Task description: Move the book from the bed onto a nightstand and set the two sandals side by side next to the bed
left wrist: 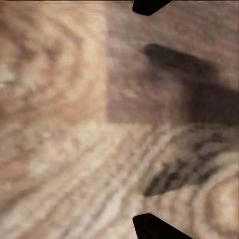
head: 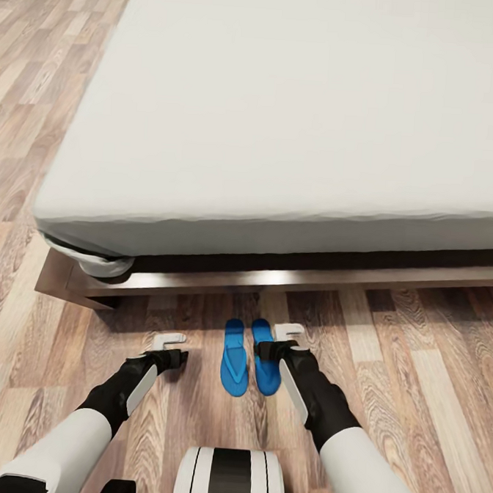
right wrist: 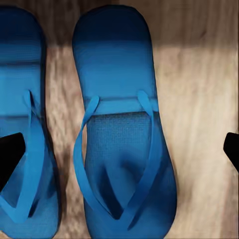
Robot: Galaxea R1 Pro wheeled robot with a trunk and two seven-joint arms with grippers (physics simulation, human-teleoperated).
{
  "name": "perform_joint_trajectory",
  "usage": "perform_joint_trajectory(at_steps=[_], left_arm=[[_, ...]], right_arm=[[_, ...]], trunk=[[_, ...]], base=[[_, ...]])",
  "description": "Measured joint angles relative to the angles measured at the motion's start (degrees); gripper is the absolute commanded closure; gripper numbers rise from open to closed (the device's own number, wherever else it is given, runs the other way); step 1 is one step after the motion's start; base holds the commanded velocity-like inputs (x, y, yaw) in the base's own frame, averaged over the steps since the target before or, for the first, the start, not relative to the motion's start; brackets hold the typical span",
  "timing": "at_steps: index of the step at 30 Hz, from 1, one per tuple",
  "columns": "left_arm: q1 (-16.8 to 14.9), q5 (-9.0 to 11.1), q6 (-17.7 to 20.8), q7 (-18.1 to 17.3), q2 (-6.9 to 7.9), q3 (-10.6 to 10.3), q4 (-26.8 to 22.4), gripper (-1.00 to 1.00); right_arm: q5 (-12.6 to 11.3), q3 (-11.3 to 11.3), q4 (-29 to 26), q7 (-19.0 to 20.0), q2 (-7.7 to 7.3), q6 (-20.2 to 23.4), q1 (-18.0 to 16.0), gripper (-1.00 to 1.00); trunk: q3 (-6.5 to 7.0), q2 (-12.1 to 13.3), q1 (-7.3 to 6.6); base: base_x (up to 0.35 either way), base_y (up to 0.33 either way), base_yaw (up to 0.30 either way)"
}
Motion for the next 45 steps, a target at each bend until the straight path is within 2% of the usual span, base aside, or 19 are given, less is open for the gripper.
perform_joint_trajectory(at_steps=[3,13,20,32,38,45], left_arm=[[0.0,0.0,0.0,0.0,0.00,0.0,0.1,-1.00],[0.0,-0.1,0.0,0.1,0.04,0.0,0.2,-1.00],[0.0,-0.2,0.0,0.1,0.14,0.0,0.2,-1.00],[0.0,-0.2,0.0,0.1,0.09,0.0,0.2,-1.00],[0.0,-0.2,0.2,0.0,0.11,-0.1,-0.3,-1.00],[0.0,-0.2,0.0,0.0,0.17,-0.1,-0.3,-1.00]], right_arm=[[-0.1,0.0,-1.9,0.0,-0.01,0.4,0.1,-1.00],[-0.2,0.0,-2.5,0.0,-0.05,2.0,0.1,-1.00],[0.1,0.0,-2.4,0.1,-0.66,1.1,0.3,-1.00],[0.1,0.0,-2.7,0.1,-0.79,0.8,0.3,-1.00],[0.0,0.1,-2.5,0.5,-2.42,-1.8,1.2,-1.00],[-0.2,0.1,-2.3,1.0,-4.55,-5.8,4.2,-1.00]], trunk=[[0.67,0.0,-0.08],[2.88,0.2,-0.33],[4.43,0.3,-0.51],[7.09,0.4,-0.82],[8.42,0.5,-0.98],[9.97,0.6,-1.16]], base=[[0.000,0.000,0.000],[0.000,0.000,0.000],[0.000,0.000,0.000],[0.000,0.000,0.000],[0.000,0.000,0.000],[0.000,0.000,0.000]])
